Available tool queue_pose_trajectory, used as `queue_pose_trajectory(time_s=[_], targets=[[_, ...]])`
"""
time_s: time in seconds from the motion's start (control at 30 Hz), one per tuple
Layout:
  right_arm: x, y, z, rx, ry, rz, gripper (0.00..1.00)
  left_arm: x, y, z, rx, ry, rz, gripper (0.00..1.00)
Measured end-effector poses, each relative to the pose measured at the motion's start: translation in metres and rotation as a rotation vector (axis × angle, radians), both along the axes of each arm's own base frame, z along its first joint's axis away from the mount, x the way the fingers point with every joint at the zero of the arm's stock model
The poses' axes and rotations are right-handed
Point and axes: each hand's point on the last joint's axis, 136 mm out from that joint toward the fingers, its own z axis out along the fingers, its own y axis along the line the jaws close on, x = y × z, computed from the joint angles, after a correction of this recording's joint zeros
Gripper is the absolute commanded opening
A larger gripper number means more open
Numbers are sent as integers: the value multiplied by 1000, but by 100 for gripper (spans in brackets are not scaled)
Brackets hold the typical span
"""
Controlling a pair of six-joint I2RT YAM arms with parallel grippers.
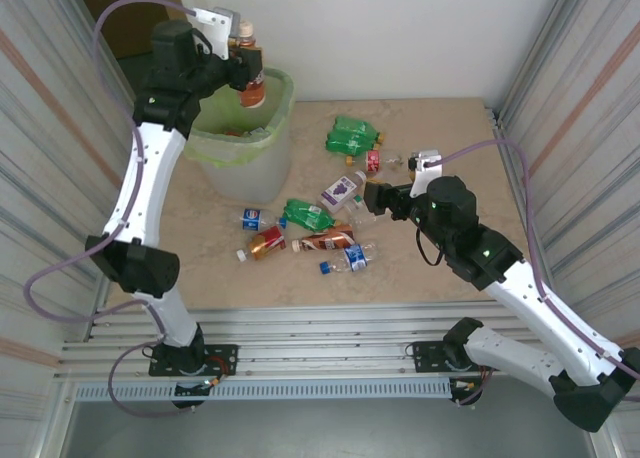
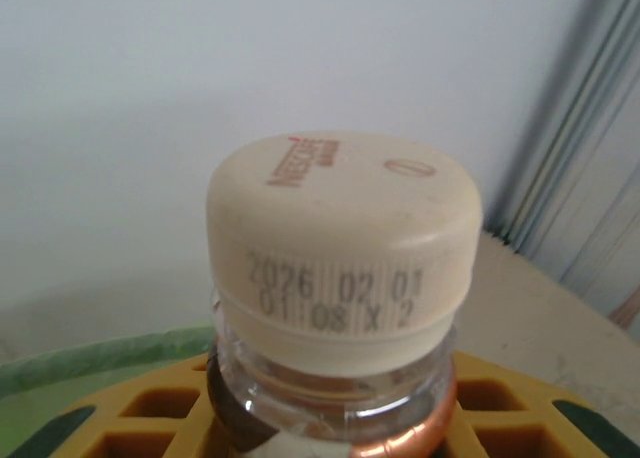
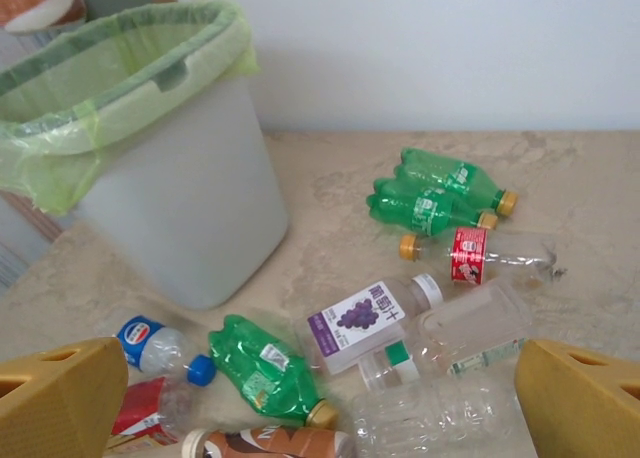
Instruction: Put the plastic bottles in the bin
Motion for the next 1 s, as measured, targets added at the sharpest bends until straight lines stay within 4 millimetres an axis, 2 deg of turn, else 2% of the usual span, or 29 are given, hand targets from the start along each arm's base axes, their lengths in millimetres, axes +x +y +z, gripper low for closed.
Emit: queue_pose_trajectory(time_s=[0.2,0.43,0.73,1.0], targets=[[0,-4,-4,-6,13,-19,98,26,6,-50,75,122,32,13],[2,-10,-8,4,34,-56,98,42,5,-97,125,240,28,17],[4,-16,-18,10,63,-94,98,54,4,-136,138,344,-2,27],[7,-21,-20,27,79,-119,98,57,-2,-171,137,439,-40,45]])
